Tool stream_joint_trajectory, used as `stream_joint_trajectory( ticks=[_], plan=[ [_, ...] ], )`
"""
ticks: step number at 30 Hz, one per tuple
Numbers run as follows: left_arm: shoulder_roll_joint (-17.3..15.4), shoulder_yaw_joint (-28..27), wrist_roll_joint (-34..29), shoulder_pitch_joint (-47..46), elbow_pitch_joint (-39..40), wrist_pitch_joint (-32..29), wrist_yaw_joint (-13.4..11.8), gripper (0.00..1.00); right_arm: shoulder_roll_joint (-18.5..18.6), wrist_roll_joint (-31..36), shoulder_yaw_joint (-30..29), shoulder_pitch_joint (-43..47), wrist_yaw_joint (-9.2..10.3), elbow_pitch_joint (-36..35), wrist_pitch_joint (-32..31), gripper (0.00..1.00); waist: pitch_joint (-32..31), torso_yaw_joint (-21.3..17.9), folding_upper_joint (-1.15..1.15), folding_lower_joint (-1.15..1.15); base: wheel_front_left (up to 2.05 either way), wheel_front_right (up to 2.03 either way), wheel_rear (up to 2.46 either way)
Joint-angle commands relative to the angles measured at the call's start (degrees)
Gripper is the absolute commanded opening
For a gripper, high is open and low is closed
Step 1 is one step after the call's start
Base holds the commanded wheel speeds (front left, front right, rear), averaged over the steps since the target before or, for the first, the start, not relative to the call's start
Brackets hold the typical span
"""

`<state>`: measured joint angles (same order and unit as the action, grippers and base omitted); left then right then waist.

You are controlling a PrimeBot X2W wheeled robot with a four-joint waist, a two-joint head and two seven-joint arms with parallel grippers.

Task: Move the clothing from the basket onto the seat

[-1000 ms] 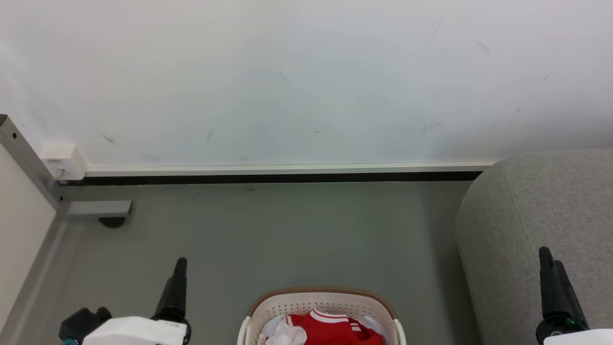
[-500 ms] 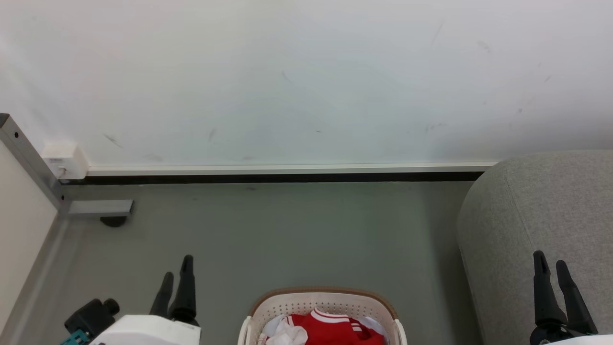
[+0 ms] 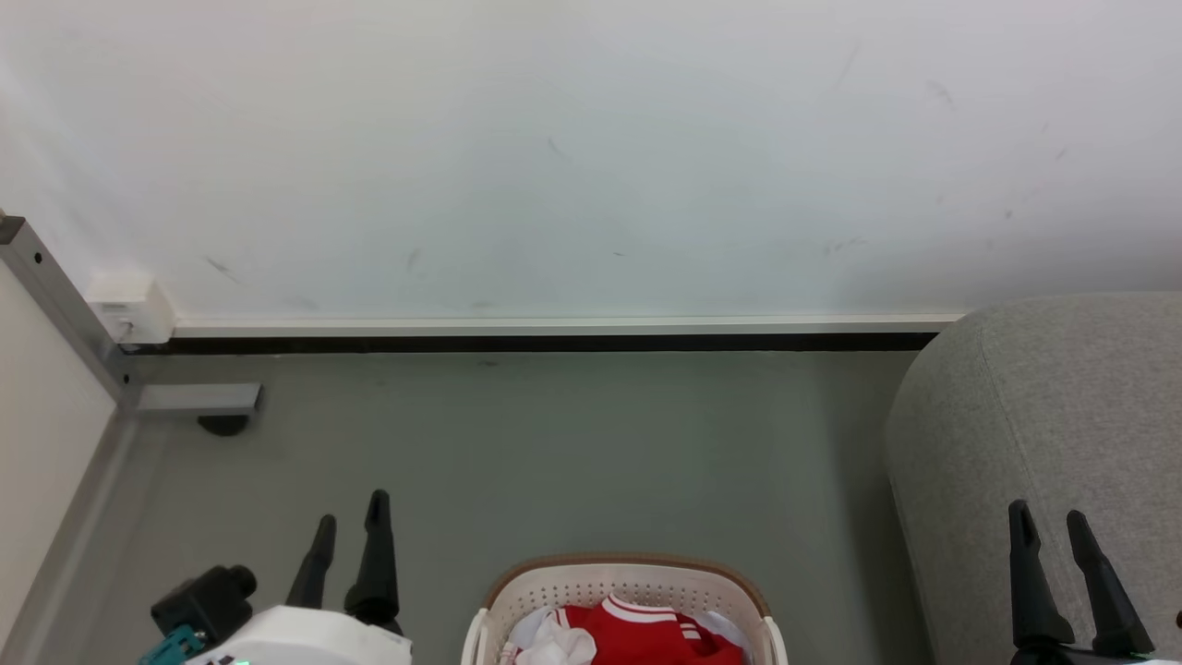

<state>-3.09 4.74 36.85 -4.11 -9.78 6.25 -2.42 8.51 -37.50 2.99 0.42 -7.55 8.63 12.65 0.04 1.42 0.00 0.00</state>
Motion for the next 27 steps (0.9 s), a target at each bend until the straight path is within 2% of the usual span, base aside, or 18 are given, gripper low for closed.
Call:
stream_joint_trajectory(
  ticks=[1, 27],
  plan=[
    [-0.72, 0.23, -1.59, 0.04, 0.64, 0.79, -0.24, 1.0, -0.09, 2.08, -0.64, 0.22, 0.06, -0.56, 0.27, 1.0, 0.01, 0.03, 0.0, 0.0, 0.0, 0.0, 0.0],
    [-1.52, 2.84, -17.83, 0.69, -1.09, 4.61, -1.51, 1.0, -2.6, 18.72, -3.75, 1.83, 0.09, 1.53, 1.31, 1.0, -0.01, 0.64, 0.0, 0.0, 0.0, 0.0, 0.0]
  ],
)
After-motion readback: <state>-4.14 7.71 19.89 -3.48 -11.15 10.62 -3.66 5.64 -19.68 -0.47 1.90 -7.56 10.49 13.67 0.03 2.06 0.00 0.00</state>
